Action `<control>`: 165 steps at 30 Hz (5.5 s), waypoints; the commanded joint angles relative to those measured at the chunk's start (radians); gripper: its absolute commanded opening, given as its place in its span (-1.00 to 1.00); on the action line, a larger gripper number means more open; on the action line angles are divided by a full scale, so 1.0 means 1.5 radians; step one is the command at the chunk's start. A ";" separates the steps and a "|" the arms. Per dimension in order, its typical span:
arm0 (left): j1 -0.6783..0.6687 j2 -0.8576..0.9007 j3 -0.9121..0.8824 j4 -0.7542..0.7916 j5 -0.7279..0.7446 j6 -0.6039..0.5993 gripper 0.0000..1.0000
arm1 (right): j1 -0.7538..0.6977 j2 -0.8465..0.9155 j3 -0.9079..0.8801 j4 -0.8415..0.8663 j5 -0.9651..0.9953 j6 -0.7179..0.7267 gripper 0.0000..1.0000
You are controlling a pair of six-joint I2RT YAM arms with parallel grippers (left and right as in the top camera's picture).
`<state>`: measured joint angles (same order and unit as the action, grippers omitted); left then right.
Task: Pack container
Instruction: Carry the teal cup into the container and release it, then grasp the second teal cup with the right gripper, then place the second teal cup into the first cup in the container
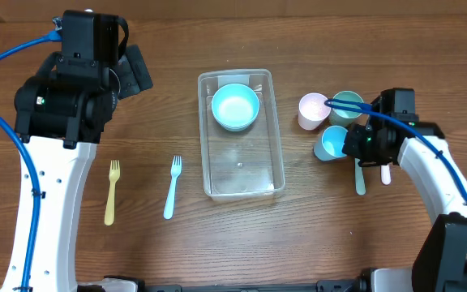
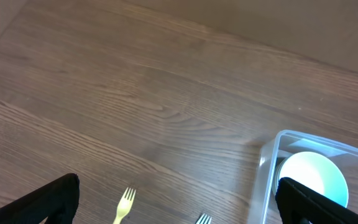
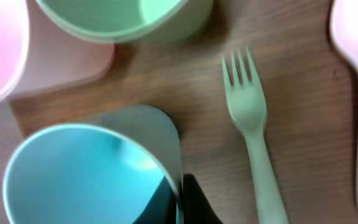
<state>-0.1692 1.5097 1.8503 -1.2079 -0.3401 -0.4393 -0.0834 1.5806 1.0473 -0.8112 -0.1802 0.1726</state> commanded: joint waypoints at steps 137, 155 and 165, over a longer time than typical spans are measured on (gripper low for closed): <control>0.004 0.000 0.003 0.003 0.001 -0.009 1.00 | 0.382 -0.008 0.435 -0.279 0.167 0.007 -0.92; 0.004 0.000 0.003 0.003 0.001 -0.009 1.00 | 0.503 0.133 0.279 -0.032 0.151 0.027 -0.92; 0.004 0.000 0.003 0.003 0.001 -0.009 1.00 | 0.466 0.116 0.383 -0.091 0.210 0.060 0.26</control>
<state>-0.1692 1.5097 1.8503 -1.2079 -0.3401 -0.4393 0.6556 1.7992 1.5089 -0.8917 0.0547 0.2100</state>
